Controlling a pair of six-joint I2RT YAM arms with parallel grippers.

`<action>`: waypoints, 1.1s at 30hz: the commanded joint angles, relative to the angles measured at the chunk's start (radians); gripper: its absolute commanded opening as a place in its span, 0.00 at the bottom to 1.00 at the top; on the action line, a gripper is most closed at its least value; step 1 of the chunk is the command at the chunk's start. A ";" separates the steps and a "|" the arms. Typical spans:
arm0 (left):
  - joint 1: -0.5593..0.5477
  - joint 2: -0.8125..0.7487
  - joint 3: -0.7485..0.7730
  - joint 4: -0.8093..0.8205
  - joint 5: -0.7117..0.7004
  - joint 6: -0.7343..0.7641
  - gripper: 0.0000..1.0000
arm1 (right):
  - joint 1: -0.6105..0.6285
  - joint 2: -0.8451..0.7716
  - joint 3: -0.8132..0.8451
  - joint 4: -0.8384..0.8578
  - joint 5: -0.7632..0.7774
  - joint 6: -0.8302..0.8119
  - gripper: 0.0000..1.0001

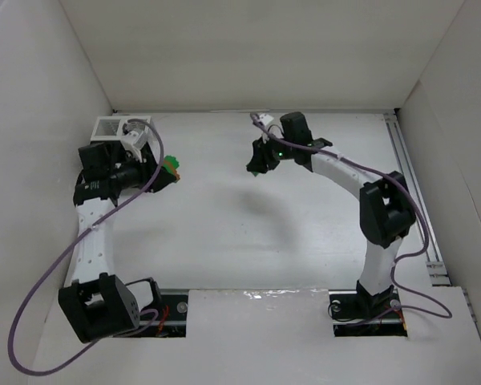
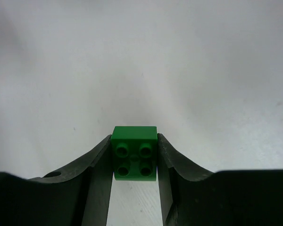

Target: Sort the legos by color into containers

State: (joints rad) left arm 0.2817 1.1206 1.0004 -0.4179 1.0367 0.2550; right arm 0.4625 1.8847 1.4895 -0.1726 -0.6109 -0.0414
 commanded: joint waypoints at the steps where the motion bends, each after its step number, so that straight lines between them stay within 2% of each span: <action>1: -0.078 0.024 0.052 0.030 0.005 0.056 0.00 | 0.048 0.053 0.031 -0.205 0.042 -0.203 0.16; 2: -0.078 0.036 0.052 0.030 -0.006 0.056 0.00 | 0.057 0.063 0.041 -0.205 0.042 -0.218 0.16; 6: -0.127 0.096 0.111 -0.010 0.005 0.123 0.00 | 0.067 0.108 0.072 -0.232 0.028 -0.259 0.41; 7: -0.136 0.120 0.122 -0.022 0.005 0.138 0.00 | 0.067 0.119 0.072 -0.243 0.016 -0.270 0.52; 9: -0.148 0.139 0.132 -0.033 0.048 0.156 0.00 | 0.076 0.119 0.083 -0.243 0.007 -0.284 0.66; 10: -0.148 0.157 0.144 -0.044 0.083 0.165 0.00 | 0.076 0.119 0.093 -0.243 -0.019 -0.294 0.86; 12: -0.148 0.166 0.144 -0.070 0.121 0.208 0.00 | 0.067 0.119 0.094 -0.252 -0.070 -0.308 0.92; 15: -0.170 0.180 0.153 -0.113 0.187 0.307 0.00 | 0.028 0.048 0.104 -0.231 -0.228 -0.318 0.97; 16: -0.179 0.180 0.153 -0.113 0.187 0.320 0.00 | -0.005 0.022 0.091 -0.199 -0.369 -0.301 0.97; 18: -0.211 0.180 0.153 -0.148 0.215 0.358 0.00 | -0.018 -0.054 0.060 -0.028 -0.478 -0.172 0.97; 23: -0.253 0.216 0.185 -0.168 0.229 0.421 0.00 | 0.013 -0.021 0.217 -0.059 -0.697 -0.104 0.93; 26: -0.277 0.252 0.227 -0.223 0.238 0.466 0.03 | 0.044 0.019 0.281 -0.076 -0.745 -0.095 0.93; 33: -0.335 0.271 0.283 -0.268 0.261 0.514 0.03 | 0.076 0.065 0.330 -0.022 -0.731 -0.095 0.95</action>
State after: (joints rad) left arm -0.0299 1.4010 1.2266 -0.6472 1.2362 0.7116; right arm 0.5381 1.9026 1.7611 -0.2451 -1.2900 -0.1398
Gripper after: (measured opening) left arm 0.330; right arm 0.945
